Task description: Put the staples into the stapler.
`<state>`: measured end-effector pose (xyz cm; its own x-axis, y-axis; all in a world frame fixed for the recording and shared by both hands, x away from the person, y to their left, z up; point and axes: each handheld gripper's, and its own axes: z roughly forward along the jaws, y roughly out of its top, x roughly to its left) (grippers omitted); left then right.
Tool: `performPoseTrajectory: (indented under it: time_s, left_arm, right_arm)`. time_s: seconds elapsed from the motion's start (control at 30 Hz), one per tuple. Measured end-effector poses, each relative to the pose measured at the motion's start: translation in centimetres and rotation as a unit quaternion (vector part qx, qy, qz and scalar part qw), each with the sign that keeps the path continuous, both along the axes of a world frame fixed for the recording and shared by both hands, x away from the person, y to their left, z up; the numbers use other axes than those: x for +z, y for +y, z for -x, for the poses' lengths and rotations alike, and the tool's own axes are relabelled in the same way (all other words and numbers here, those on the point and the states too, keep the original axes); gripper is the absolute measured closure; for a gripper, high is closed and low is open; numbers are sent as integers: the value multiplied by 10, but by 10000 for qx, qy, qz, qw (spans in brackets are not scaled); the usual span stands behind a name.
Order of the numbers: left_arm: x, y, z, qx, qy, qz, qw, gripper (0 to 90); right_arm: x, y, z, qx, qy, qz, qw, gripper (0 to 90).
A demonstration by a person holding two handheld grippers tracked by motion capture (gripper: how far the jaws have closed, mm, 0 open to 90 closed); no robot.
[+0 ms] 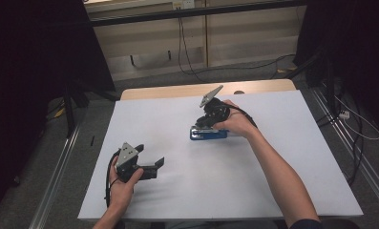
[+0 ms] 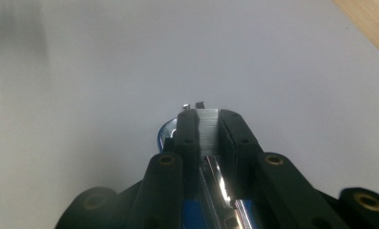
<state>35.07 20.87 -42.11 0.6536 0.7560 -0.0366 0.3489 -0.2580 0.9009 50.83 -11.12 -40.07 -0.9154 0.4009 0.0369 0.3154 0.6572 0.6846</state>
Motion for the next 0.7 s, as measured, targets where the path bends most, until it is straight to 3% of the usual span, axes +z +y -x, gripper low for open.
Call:
performPoseTrajectory:
  time_s: [0.47,0.7]
  left_arm:
    - [0,0,0,1,-3,4,10000,56]
    - [0,0,0,-3,8,1,10000,56]
  right_arm:
    - [-3,3,-2,352,-98,168,9992,795]
    - [-6,3,-7,382,-112,250,9989,795]
